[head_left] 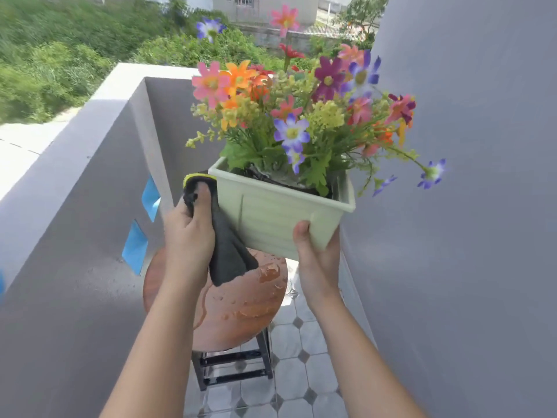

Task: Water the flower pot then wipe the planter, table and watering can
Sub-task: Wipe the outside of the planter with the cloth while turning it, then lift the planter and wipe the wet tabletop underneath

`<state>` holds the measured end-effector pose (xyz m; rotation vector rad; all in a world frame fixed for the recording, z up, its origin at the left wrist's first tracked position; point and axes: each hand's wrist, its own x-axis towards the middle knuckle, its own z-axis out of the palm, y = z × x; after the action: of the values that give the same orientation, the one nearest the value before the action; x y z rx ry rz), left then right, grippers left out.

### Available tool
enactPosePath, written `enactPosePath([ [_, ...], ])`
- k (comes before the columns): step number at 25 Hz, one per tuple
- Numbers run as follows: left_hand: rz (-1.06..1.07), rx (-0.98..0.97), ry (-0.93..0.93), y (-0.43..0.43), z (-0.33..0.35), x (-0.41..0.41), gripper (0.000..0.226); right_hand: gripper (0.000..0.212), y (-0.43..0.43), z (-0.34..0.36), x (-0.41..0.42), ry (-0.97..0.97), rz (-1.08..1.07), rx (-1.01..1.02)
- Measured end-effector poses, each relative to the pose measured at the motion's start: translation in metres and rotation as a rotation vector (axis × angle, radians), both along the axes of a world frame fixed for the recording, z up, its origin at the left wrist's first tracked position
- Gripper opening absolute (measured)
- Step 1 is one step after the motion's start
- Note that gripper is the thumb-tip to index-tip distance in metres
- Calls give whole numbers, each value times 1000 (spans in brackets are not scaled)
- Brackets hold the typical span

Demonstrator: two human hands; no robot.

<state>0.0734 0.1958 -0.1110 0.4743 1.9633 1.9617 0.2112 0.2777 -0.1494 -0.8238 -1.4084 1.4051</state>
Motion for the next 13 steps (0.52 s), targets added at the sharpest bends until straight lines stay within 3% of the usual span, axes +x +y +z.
enactPosePath([
  [3, -47, -301, 77, -7, -29, -25, 41, 84, 10, 1, -2, -26, -38, 38],
  [4, -61, -421, 178, -10, -38, -27, 36, 86, 14, 1, -3, -31, -45, 52],
  [6, -69, -676, 652, -17, -61, -23, 12, 89, 22, 0, -7, -25, -57, 53],
  [7, -140, -828, 893, -19, -76, -12, 12, 90, 25, -1, -9, -21, -60, 51],
  [8, -286, -1004, 1010, -22, -93, 2, 31, 90, 27, -2, -11, -26, -69, 60],
  [10, -511, -1174, 1055, -30, -126, 24, 54, 91, 31, -4, -14, -35, -87, 86],
  [13, -584, -1205, 1061, -42, -145, 34, 36, 88, 37, -10, -15, -35, -86, 72],
])
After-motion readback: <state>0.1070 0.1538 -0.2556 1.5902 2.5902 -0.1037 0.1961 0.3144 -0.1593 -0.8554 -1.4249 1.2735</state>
